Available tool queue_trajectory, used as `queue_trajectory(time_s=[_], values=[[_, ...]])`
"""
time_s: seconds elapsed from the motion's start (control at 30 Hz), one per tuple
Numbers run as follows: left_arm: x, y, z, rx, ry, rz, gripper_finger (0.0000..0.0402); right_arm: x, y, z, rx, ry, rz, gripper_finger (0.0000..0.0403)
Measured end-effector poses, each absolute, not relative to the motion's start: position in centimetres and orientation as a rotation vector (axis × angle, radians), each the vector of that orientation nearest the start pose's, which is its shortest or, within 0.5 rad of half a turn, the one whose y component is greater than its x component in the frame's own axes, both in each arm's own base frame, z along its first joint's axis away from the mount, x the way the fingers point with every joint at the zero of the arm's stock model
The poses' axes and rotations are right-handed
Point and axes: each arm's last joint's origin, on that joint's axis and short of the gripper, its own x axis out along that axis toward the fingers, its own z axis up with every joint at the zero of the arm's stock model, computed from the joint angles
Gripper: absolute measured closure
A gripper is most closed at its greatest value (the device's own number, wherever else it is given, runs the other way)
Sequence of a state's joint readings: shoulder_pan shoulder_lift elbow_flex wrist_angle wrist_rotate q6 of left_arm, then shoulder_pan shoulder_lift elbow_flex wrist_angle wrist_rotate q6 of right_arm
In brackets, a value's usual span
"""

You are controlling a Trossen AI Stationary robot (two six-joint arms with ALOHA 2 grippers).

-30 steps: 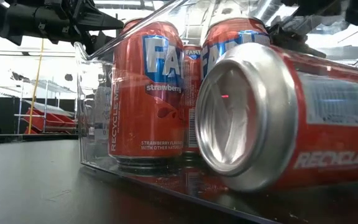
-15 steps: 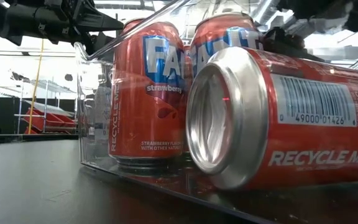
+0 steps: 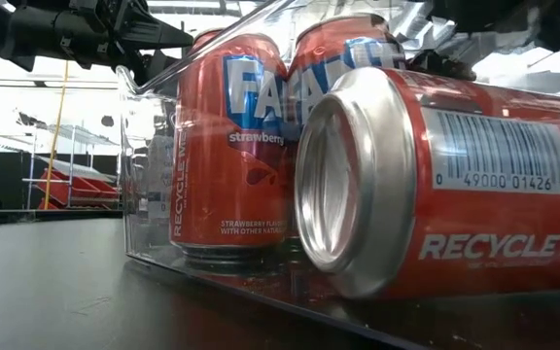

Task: Sort soda cans
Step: Put the orange soda can in the bottom transparent bin

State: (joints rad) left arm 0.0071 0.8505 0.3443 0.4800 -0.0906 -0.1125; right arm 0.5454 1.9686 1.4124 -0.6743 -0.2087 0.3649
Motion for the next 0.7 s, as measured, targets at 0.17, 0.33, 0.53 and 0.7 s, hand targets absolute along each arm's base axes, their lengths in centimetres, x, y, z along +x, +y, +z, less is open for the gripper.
queue_trajectory(time_s=[0.17, 0.33, 0.53, 0.7], values=[[18.6, 0.4, 23.3, -0.111, 0.021, 0.099, 0.0121, 33.4, 21.0, 17.9, 0.152, 1.348, 0.421, 0.0038], [18.6, 0.4, 23.3, -0.111, 0.02, 0.099, 0.0121, 33.6, 21.2, 17.4, 0.154, 1.356, 0.427, 0.0023], [18.6, 0.4, 23.3, -0.111, 0.019, 0.099, 0.0121, 33.8, 21.4, 16.3, 0.148, 1.381, 0.422, 0.0022], [18.6, 0.4, 23.3, -0.104, 0.018, 0.099, 0.0121, 34.0, 21.2, 16.3, 0.152, 1.373, 0.4, 0.0024]])
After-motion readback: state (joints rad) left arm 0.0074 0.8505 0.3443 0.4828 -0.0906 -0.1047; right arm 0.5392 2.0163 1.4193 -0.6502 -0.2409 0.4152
